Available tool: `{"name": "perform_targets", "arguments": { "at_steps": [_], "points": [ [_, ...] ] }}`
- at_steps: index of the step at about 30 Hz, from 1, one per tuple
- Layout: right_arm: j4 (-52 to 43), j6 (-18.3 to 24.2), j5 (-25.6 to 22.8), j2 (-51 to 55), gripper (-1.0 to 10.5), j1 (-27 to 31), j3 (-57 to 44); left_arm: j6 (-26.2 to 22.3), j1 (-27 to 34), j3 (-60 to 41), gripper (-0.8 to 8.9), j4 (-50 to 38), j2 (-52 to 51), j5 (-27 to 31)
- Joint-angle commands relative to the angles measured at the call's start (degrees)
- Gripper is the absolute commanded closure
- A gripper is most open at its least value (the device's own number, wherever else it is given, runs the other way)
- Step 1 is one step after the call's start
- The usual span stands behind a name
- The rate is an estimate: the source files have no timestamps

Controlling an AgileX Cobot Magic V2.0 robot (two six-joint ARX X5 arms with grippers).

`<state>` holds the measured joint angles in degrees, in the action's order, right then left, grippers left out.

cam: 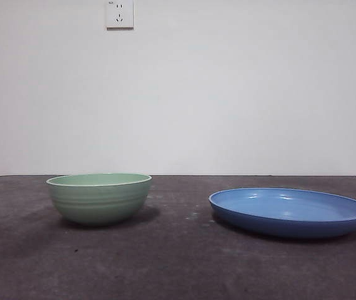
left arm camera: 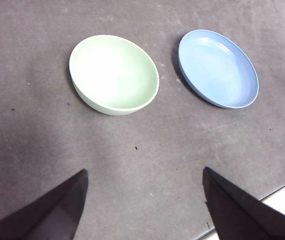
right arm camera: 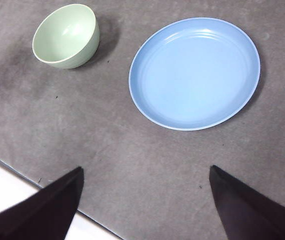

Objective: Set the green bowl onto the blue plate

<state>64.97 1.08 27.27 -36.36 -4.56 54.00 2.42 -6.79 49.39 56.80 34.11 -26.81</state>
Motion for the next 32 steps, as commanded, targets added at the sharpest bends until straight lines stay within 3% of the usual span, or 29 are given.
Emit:
{"name": "perform_targets", "arguments": {
  "at_steps": [1, 12, 23, 32],
  "points": [
    [-0.42, -0.44, 0.15, -0.22, 5.3, -0.2, 1.14, -0.15, -0.11, 0.96, 4.34, -1.22, 0.39, -0.07],
    [-0.66, -0.46, 0.15, -0.22, 5.3, -0.2, 1.14, 2.58, -0.37, 5.35, 4.36, -5.9, 9.25, 0.57],
    [-0.66, -0.46, 0.15, -0.22, 5.3, -0.2, 1.14, 2.34, -5.09, 18.34, 4.4, -8.33, 31.21, 9.64],
    [-0.63, -0.46, 0.15, -0.22, 5.3, -0.2, 1.14, 0.98, -9.09, 23.15, 4.39, -10.6, 47.28, 16.76]
  ]
}}
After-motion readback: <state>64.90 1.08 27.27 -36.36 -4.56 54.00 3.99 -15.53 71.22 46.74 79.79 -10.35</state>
